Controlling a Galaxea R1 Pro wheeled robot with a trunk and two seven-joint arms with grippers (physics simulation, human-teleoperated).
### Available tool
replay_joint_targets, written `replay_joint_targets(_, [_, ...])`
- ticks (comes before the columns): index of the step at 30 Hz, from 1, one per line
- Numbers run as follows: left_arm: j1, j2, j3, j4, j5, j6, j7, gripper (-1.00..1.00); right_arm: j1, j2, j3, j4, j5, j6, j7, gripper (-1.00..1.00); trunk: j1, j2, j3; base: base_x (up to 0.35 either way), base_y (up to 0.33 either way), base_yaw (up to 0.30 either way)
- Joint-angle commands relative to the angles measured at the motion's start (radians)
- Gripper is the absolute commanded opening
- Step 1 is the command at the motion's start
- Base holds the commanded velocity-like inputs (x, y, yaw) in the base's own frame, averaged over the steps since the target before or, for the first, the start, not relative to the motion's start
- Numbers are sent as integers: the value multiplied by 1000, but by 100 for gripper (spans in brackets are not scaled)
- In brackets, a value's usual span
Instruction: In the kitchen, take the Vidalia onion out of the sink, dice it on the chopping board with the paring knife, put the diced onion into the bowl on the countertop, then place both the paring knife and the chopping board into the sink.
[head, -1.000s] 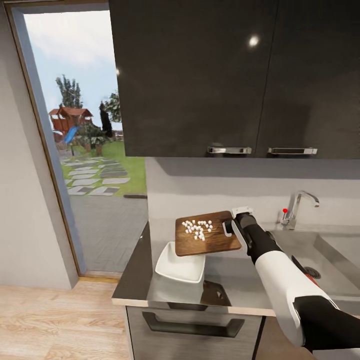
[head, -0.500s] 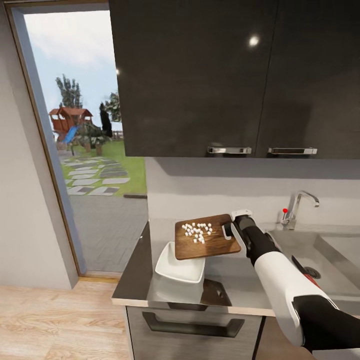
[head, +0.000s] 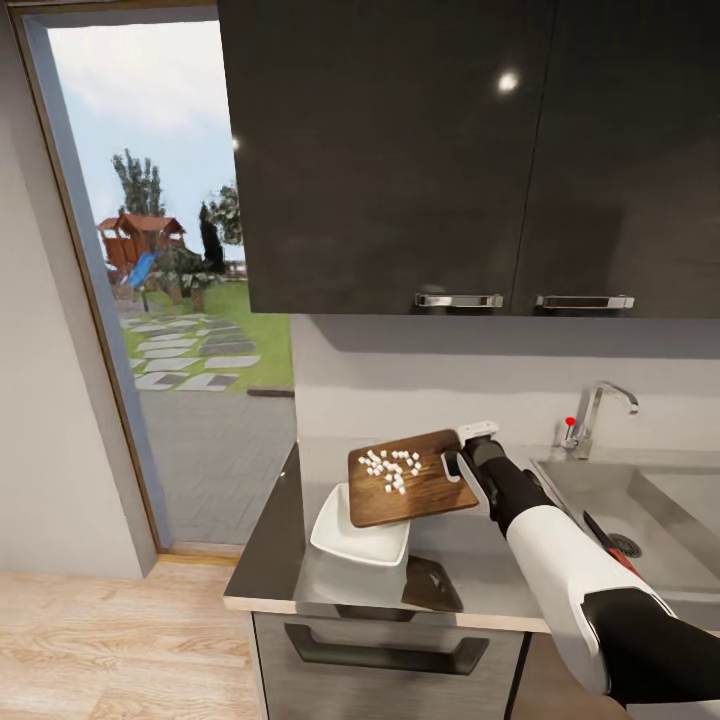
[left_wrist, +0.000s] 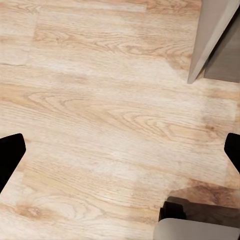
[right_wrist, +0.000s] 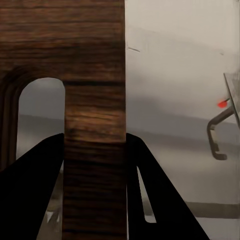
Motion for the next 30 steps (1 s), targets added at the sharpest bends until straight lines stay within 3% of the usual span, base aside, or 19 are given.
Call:
replay_joint_targets(1, [-1,0,-8,3,7,-5,0,100,0,0,3,-1,9,2,2,-100,0,-1,0,0,0,0])
replay_joint_targets(5, [-1,0,-8,3,7,-5,0,100,0,-1,3,0,15,-1,2,-100,0,-1,0,0,0,0])
replay_joint_targets(11, [-1,0,-8,3,7,-5,0,100,0,0,3,-1,75,-5,2,-100,0,-1,0,0,0,0])
replay_joint_targets(30, [-1,0,-8,3,7,-5,0,100,0,2,5,-1,82,-16,1,-100,0,-1,0,0,0,0])
